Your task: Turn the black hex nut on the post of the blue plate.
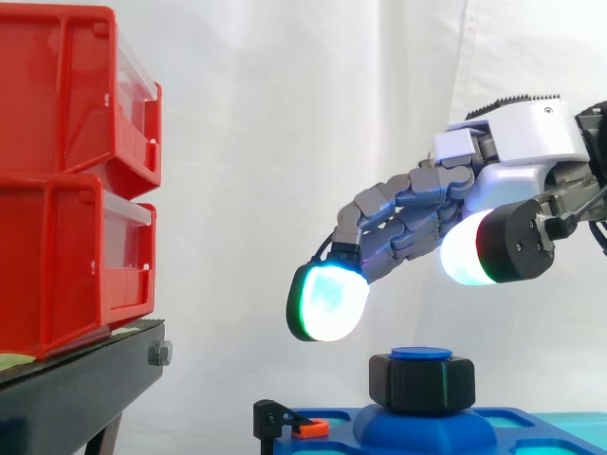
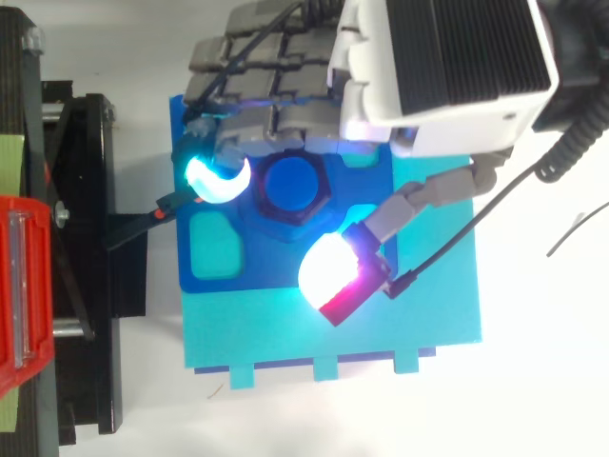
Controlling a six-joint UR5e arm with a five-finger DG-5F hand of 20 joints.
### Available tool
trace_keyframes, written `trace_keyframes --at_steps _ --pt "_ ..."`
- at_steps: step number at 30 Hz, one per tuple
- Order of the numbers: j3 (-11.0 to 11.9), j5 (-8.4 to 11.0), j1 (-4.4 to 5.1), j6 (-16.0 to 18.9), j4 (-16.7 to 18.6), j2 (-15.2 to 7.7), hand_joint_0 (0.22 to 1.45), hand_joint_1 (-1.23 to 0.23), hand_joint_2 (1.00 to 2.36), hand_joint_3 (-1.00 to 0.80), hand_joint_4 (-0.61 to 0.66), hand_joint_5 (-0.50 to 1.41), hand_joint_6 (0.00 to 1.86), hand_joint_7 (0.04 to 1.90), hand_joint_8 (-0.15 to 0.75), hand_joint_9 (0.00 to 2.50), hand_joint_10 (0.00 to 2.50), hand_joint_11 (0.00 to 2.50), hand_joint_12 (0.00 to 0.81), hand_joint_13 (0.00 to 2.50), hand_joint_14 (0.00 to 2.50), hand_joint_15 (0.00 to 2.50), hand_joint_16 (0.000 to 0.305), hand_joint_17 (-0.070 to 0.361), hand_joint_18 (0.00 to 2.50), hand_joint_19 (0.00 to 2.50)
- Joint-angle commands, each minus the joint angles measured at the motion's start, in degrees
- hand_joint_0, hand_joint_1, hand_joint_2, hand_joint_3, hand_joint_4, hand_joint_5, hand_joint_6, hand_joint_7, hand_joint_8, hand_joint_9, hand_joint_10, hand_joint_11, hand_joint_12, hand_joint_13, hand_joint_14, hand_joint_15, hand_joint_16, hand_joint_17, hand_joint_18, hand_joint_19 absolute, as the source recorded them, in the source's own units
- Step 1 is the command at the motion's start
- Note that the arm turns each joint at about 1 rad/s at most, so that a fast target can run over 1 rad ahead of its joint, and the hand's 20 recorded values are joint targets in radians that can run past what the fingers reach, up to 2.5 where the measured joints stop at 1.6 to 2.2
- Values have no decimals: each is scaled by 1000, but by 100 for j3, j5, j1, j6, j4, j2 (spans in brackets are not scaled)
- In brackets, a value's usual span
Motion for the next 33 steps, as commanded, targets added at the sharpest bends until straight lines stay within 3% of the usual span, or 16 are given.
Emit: trace_keyframes --at_steps 1,7,15,22,33 --pt "2 138 101 -4 -22 0 461 -445 1000 -500 229 -182 502 826 286 397 0 0 396 313 0 15 52 118 174 177" --pt "2 375 259 -4 -119 0 460 -443 1000 -500 229 -182 502 828 287 396 0 0 396 312 0 12 52 118 173 176" --pt "-7 428 365 -39 -321 0 461 -440 1000 -500 226 -182 503 829 286 395 0 0 395 310 0 12 52 118 171 178" --pt "-7 525 417 -39 -461 0 464 -433 1000 -500 226 -183 503 841 284 390 0 0 393 306 0 15 52 117 165 182" --pt "-7 507 435 -74 -558 0 466 -432 1000 -500 223 -184 503 845 281 384 0 0 391 302 0 17 51 115 161 184"
